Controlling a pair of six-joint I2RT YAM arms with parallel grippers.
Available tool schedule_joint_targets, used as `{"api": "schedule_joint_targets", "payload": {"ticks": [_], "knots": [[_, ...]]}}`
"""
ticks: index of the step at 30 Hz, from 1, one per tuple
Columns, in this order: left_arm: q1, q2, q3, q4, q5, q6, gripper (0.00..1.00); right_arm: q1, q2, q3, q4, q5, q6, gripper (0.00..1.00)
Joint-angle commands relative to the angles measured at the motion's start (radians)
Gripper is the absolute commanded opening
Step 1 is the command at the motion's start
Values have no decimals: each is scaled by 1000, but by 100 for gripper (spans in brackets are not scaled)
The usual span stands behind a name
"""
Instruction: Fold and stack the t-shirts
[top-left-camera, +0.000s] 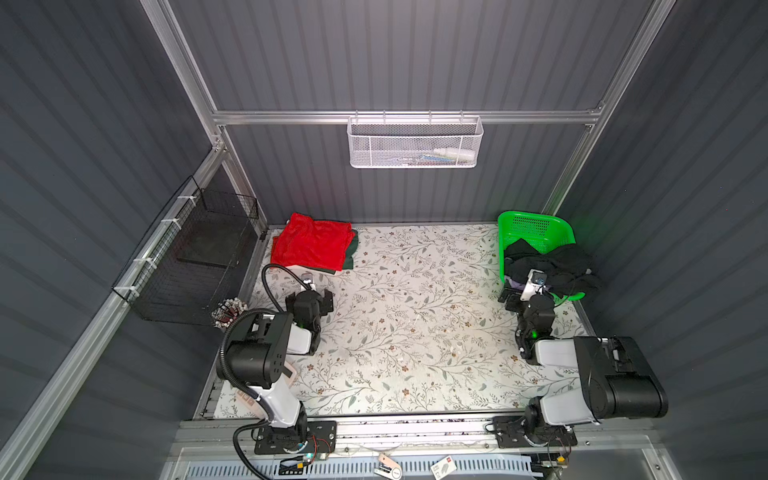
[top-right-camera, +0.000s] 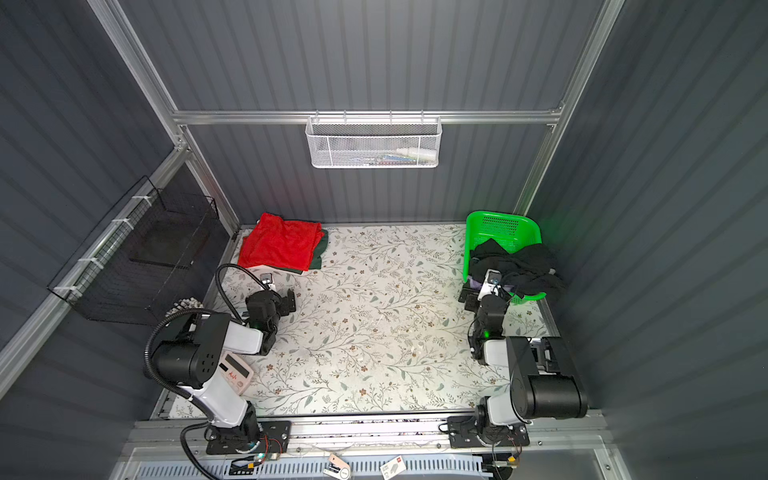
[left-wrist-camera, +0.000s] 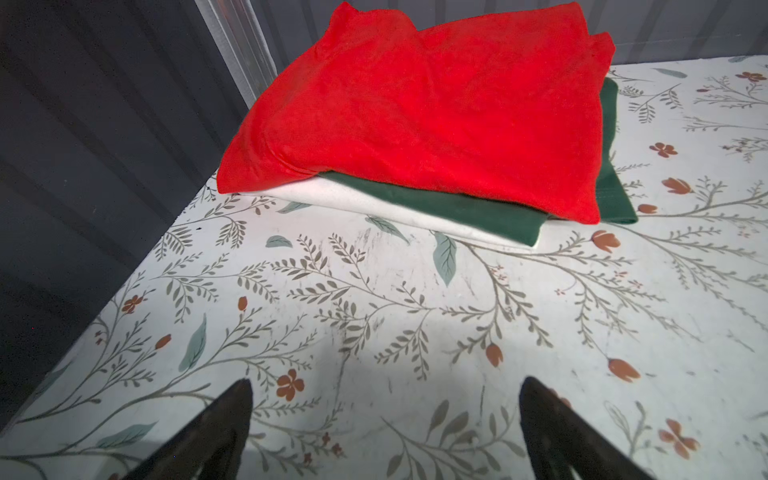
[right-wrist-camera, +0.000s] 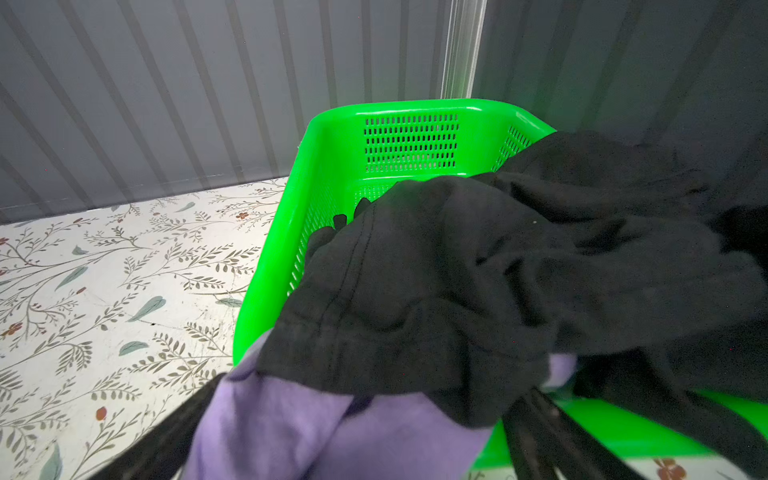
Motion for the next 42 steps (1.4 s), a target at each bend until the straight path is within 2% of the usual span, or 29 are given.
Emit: {"api": "schedule_joint_targets", "payload": {"ticks": [1,26,28,31,32,33,35,36,38,40,41,42], "knots": [[8,3,15,9,-14,-10,100,-10,0,12,-21,-34,11,99],[11,4,15,8,-11,-11,100,-16,1,17,-33,-46,16,99],[-2,2,-8,61,-37,-1,100,-5,-1,10,-19,-24,9,99],[-71,-64,-81,166,-185,42,100,54,-62,-9,-51,81,-21,99],[-102,-115,-81,113,-223,53,100,56,-73,-43,2,79,-23,99],[-125,-183,-50,-38,-236,39,100,70,-51,-80,116,87,-42,99],[-139,-285,-2,-263,-170,-38,100,83,-10,-96,217,113,-68,99],[-159,-323,-15,-273,-153,-37,100,82,-33,-91,164,113,-58,99],[-195,-374,-43,-267,-200,-16,100,82,-52,-82,116,114,-52,99],[-194,-397,-31,-313,-229,-41,100,82,-27,-92,181,115,-65,99],[-195,-405,-18,-338,-217,-44,100,88,-31,-96,200,133,-69,99],[-195,-406,-3,-356,-202,-47,100,113,-82,-79,140,211,-79,99]]}}
